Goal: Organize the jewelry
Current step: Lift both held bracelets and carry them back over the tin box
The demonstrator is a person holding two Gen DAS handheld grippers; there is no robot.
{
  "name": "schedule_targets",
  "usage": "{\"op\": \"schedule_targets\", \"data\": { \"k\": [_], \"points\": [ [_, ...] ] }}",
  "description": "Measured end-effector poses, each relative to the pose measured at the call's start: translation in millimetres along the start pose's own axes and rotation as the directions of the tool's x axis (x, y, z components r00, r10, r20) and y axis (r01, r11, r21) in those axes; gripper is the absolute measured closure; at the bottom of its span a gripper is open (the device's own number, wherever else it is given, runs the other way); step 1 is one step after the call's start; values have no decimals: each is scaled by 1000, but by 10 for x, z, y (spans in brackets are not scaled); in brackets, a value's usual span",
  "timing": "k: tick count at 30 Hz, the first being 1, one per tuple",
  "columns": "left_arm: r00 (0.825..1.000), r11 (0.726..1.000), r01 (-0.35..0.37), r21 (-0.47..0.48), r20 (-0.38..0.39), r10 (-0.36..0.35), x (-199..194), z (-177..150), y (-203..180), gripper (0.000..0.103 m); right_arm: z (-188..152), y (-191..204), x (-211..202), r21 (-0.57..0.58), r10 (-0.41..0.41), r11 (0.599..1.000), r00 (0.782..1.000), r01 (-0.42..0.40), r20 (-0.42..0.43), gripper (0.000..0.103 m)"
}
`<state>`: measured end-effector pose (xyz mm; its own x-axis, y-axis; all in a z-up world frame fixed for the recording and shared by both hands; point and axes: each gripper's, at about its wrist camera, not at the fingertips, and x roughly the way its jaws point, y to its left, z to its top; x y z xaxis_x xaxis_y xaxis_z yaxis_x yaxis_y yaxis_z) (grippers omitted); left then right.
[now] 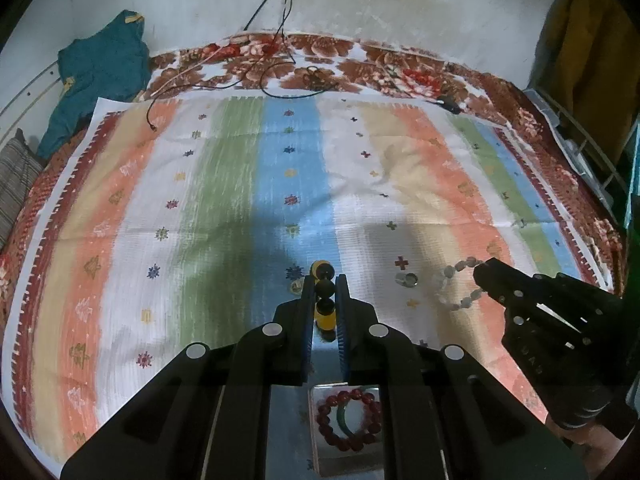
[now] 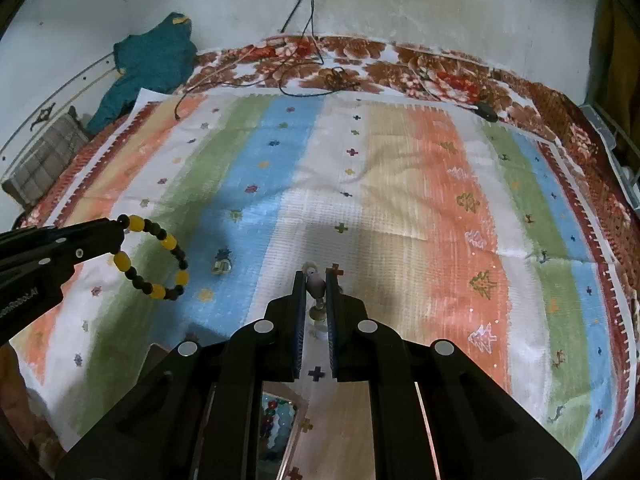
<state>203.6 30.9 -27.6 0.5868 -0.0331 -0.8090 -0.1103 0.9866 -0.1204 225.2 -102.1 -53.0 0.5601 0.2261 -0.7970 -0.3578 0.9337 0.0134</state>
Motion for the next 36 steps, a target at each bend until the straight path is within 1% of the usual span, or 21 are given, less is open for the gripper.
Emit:
{"op": "schedule_targets", "data": {
  "k": [14,18,25,29,36],
  "points": [
    [999,1000,22,5,39,-22,-300,-148,-7,94,-141,86,-295,-17,17,1000,999,-16,46,92],
    [998,999,33,6,49,-34,-381,-193,-20,94,-173,96,-382,-16,41,999,998,-40,52,92],
    [998,999,38,16,47,-39,-433,-281,-41,94,-265,158,-526,-40,58,998,996,-55,69,92],
    [998,999,46,14,47,-47,-458,-330,-35,94,-330,199,-604,-45,52,998,995,-48,83,92],
    [997,998,64,9,45,-64,-562,-457,-89,94,-423,251,-672,-52,65,997,995,-61,76,92]
  ]
}}
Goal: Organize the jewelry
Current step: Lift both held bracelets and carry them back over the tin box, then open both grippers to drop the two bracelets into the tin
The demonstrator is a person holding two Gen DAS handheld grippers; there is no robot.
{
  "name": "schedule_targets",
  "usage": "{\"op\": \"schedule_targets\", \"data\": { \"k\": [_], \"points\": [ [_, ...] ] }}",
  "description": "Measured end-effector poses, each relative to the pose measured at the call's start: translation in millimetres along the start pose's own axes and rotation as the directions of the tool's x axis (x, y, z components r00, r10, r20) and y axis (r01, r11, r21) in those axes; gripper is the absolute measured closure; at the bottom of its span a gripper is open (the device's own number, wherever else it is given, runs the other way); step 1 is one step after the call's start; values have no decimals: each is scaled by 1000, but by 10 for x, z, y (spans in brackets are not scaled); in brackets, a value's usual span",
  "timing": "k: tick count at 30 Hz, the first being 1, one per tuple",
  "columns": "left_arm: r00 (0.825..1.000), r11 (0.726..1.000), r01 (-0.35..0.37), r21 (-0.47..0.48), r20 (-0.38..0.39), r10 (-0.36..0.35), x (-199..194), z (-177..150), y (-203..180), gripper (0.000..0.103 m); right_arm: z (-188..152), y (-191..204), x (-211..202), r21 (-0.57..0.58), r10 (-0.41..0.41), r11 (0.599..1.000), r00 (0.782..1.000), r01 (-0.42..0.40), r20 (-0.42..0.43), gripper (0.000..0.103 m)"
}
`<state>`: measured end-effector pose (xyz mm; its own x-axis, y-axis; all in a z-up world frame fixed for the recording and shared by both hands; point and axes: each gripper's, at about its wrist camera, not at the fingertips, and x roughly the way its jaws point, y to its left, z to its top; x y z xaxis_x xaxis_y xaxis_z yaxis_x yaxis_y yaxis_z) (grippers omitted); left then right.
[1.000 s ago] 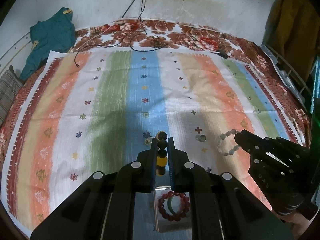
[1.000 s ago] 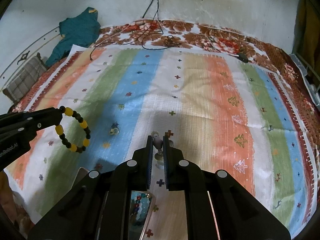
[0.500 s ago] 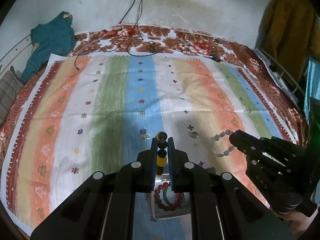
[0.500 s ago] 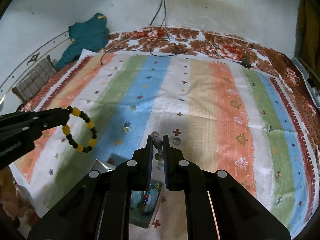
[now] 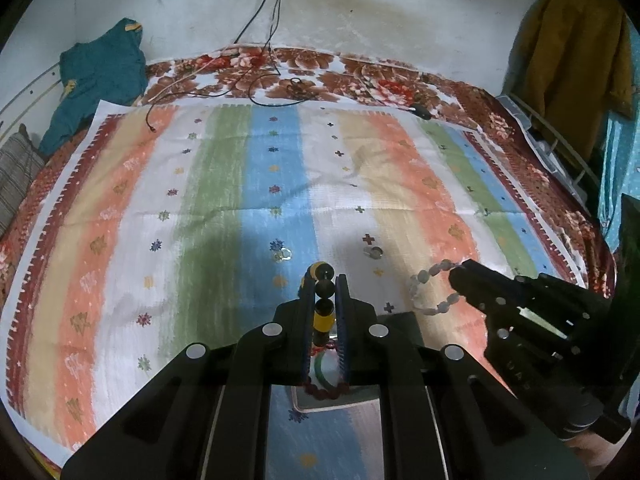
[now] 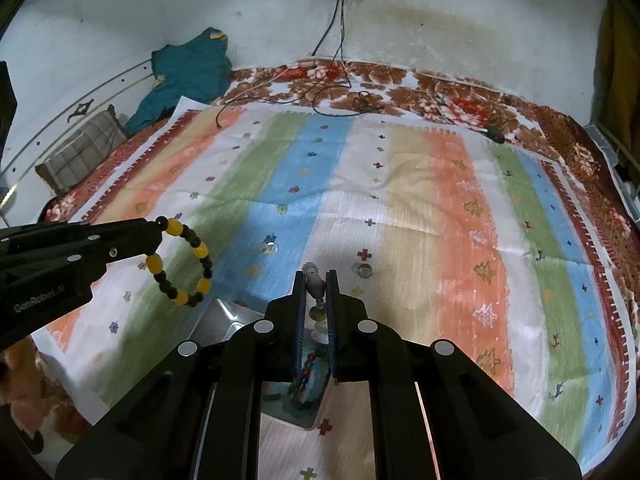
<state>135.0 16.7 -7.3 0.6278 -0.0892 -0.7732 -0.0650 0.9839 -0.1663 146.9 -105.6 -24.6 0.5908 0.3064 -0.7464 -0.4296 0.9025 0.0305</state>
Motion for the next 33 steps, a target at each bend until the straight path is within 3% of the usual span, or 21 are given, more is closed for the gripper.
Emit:
{"op": "schedule_targets", "data": {
  "k": [15,16,18,20,33],
  "points": [
    [999,1000,23,-20,-33,-23,-33,-153,-46,93,-185,33,-86,25,12,1000,1000,-12,-9,92],
    [999,999,5,-33,-39,-6,-13,-155,-27,90,-185,20,-76,31,6,1000,1000,-6,-14,91],
    [999,999,-23,-37,-37,22,0,-153,5,84,-182,3,-70,36,9,999,1000,-8,-17,75],
    [999,998,-37,-54,-39,34,14,-145,55,81,-182,-24,-46,43,3,999,1000,-2,-24,66],
    [995,991,-82,-105,-74,74,199,-61,316,71,-146,-176,192,61,-34,997,996,39,-81,66]
  ]
}}
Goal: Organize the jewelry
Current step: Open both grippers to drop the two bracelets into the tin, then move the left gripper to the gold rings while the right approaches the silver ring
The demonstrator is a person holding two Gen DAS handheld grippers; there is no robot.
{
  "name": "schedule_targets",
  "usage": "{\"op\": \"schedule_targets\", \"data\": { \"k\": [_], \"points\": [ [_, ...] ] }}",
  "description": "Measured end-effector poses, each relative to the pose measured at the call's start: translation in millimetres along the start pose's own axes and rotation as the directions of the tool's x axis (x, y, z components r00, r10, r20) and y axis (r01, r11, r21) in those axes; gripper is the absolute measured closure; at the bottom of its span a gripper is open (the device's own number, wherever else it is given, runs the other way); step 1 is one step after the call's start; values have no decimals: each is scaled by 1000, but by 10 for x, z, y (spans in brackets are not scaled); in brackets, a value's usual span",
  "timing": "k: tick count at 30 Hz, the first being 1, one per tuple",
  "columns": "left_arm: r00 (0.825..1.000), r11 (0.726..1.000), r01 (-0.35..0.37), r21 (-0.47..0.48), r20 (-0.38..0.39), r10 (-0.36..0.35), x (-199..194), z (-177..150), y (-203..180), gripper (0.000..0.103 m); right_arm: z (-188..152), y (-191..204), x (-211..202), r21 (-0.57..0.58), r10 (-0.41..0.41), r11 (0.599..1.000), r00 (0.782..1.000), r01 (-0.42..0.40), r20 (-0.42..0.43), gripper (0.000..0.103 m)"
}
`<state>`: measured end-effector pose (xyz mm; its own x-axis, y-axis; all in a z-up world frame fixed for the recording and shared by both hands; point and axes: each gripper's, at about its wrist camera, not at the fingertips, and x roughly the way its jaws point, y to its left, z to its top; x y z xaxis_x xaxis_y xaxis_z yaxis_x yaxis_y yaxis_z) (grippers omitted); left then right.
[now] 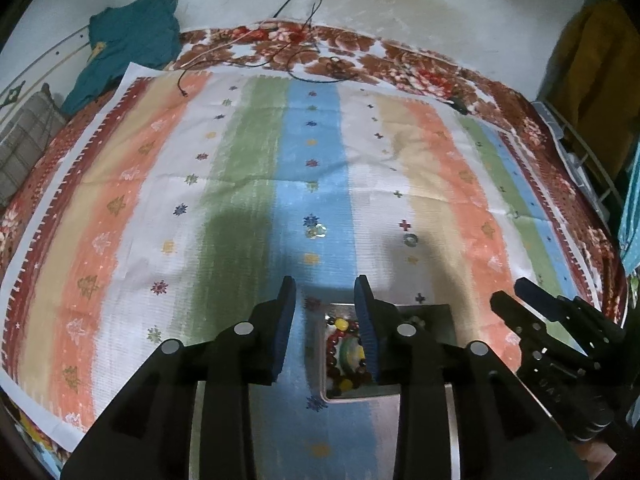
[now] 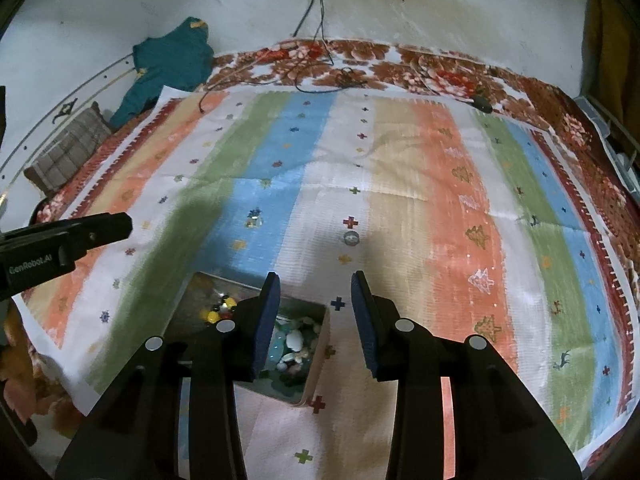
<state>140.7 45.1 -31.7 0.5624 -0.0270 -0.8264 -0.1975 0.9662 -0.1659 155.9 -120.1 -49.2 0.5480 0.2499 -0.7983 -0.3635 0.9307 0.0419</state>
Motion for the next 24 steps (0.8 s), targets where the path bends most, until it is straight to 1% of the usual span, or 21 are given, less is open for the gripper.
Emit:
{"op": "schedule_targets", "data": {
  "k": [1,6,7,10,13,17,20,21,24],
  "points": [
    [1000,1000,-7,0,-3,7,28,16,10,69,11,-10,27,0,-4,1000,1000,4,-4,66],
    [999,1000,-26,13,-20,26,186,117,14,69,85,-42,175,4,-20,1000,1000,20,-22,65],
    [999,999,-28,17,-22,29,218,136,8,67,99,-42,203,2,-23,1000,999,23,-24,65],
    [999,999,-33,33,-27,34,295,178,-3,64,129,-45,252,-4,-27,1000,999,27,-28,62],
    [998,998,-42,48,-34,44,370,200,-34,63,159,-57,294,-5,-39,999,999,38,-24,56],
    [997,996,-54,67,-46,57,479,227,-65,62,197,-90,377,-1,-52,999,998,52,-34,55],
    [997,996,-56,73,-44,60,516,261,-87,59,217,-83,390,-11,-51,999,998,51,-32,54],
    [997,995,-62,74,-38,65,523,277,-94,59,223,-83,372,-13,-51,999,998,50,-23,52],
    [997,996,-77,50,-11,78,521,332,-86,59,276,-96,366,0,-49,999,999,49,-2,51]
  ]
}}
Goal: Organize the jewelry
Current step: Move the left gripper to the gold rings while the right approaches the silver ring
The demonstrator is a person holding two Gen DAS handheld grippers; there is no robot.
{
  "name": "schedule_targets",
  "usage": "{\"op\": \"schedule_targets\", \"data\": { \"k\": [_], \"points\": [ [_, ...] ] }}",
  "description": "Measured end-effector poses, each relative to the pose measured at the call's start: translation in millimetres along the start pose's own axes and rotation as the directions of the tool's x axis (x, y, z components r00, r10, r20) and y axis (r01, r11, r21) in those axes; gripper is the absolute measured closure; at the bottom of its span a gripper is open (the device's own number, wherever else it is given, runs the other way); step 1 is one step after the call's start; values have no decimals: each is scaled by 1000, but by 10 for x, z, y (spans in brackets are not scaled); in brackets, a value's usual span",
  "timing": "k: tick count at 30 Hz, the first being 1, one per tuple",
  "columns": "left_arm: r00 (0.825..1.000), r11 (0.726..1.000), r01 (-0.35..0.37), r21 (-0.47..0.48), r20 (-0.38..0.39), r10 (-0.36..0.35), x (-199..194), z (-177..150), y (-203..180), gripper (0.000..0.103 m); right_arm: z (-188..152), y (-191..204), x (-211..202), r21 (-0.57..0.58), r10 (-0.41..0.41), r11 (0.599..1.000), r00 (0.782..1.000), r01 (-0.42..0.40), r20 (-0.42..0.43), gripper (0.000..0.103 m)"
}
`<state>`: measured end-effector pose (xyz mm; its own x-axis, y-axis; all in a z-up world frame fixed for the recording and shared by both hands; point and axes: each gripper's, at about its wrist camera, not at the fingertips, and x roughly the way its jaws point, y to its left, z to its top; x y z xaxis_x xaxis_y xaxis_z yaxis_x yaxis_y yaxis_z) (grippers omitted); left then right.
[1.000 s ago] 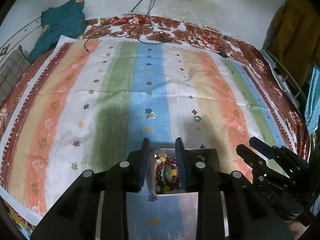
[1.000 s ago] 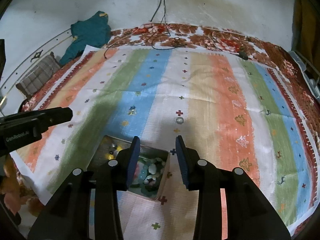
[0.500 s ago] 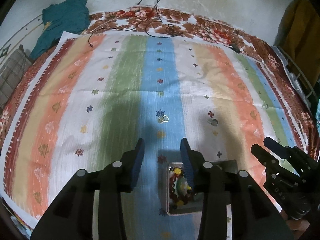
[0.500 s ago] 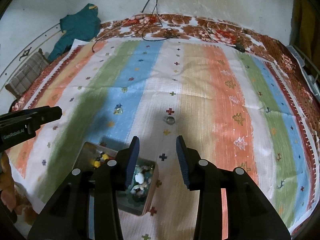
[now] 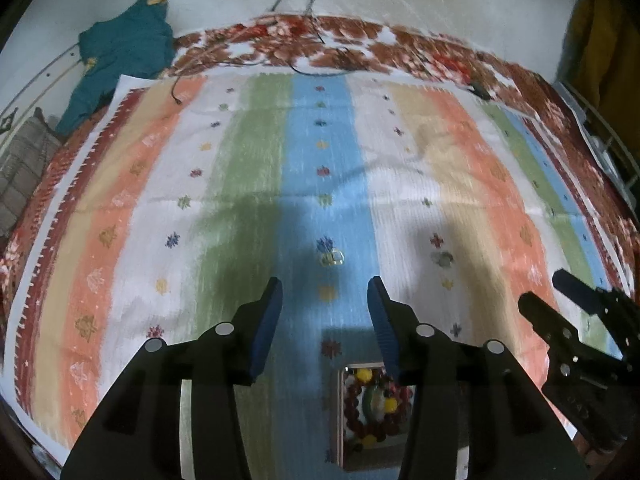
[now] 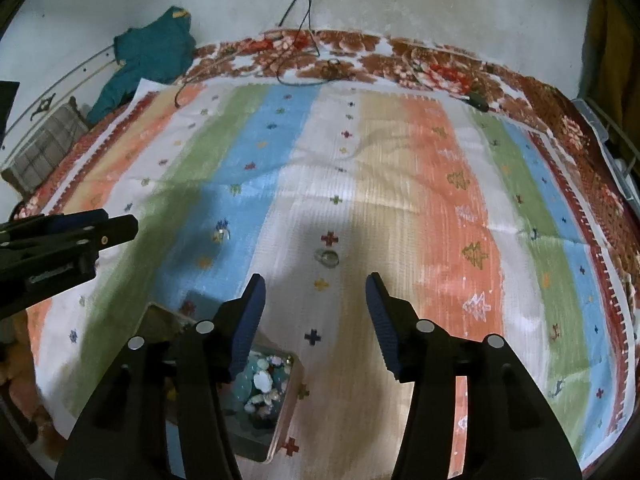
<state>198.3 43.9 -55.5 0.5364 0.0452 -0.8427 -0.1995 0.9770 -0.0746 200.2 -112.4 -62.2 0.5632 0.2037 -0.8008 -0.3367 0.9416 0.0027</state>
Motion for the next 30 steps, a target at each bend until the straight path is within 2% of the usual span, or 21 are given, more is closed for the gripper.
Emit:
{"op": "schedule_targets", "data": {
  "k": [12,30],
  "points": [
    [999,1000,-11,8,-43,11,284,110,-34,57,126,-123,369,29,-14,999,998,16,-55,46],
    [991,1000,0,19,-132,3,813,220,-24,56,196,-228,915,16,-41,999,989,44,-143,46]
  ]
}}
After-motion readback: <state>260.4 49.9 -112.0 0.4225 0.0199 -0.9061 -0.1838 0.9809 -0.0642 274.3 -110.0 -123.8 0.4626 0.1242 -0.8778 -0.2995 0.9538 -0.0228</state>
